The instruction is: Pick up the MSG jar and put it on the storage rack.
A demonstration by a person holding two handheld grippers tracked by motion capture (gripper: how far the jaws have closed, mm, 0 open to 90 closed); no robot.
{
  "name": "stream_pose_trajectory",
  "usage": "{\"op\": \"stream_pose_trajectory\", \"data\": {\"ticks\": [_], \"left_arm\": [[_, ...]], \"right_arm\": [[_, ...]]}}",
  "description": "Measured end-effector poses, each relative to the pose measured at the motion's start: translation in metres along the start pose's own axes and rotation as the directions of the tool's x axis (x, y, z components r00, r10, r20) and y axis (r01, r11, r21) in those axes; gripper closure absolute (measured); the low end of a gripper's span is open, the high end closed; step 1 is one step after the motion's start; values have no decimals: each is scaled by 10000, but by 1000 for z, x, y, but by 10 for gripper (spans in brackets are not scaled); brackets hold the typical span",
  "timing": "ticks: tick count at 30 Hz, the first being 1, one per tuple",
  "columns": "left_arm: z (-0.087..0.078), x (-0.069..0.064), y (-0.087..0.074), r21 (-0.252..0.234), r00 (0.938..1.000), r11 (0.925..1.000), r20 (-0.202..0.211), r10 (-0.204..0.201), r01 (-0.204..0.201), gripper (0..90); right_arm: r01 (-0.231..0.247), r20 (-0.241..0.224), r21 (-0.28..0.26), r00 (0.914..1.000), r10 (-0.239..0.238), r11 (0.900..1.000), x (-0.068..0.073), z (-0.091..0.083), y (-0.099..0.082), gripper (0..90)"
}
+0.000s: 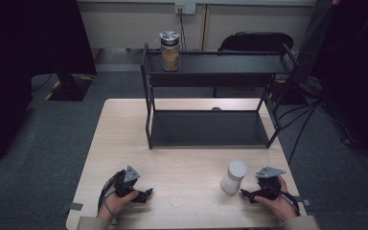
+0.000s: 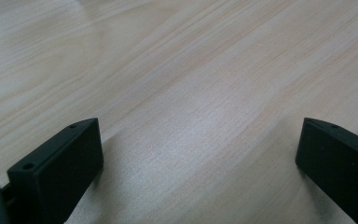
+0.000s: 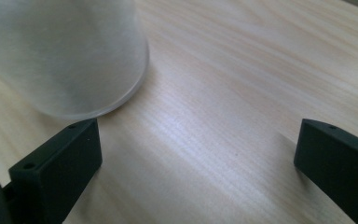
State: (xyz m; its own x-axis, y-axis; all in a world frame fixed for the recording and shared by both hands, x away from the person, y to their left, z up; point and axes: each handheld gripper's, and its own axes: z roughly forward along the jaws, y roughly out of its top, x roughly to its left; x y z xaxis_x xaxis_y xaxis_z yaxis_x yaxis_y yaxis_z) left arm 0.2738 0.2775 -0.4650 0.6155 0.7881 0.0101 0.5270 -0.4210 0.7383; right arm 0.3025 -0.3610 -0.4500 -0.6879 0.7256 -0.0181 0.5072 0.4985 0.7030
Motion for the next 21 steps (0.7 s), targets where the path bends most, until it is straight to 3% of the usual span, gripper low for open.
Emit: {"op": "stream_pose_trajectory", "data": {"ticks": [11, 21], "left_arm": [[0, 0, 0, 19, 10000, 10000, 2, 25, -25, 0], [0, 0, 0, -4, 10000, 10000, -1, -3, 3, 0]], "right_arm": [[526, -686, 289, 9964, -505, 9982, -2, -13, 13, 7], [716, -1340, -620, 9878, -794, 9955, -1, -34, 18, 5]]}}
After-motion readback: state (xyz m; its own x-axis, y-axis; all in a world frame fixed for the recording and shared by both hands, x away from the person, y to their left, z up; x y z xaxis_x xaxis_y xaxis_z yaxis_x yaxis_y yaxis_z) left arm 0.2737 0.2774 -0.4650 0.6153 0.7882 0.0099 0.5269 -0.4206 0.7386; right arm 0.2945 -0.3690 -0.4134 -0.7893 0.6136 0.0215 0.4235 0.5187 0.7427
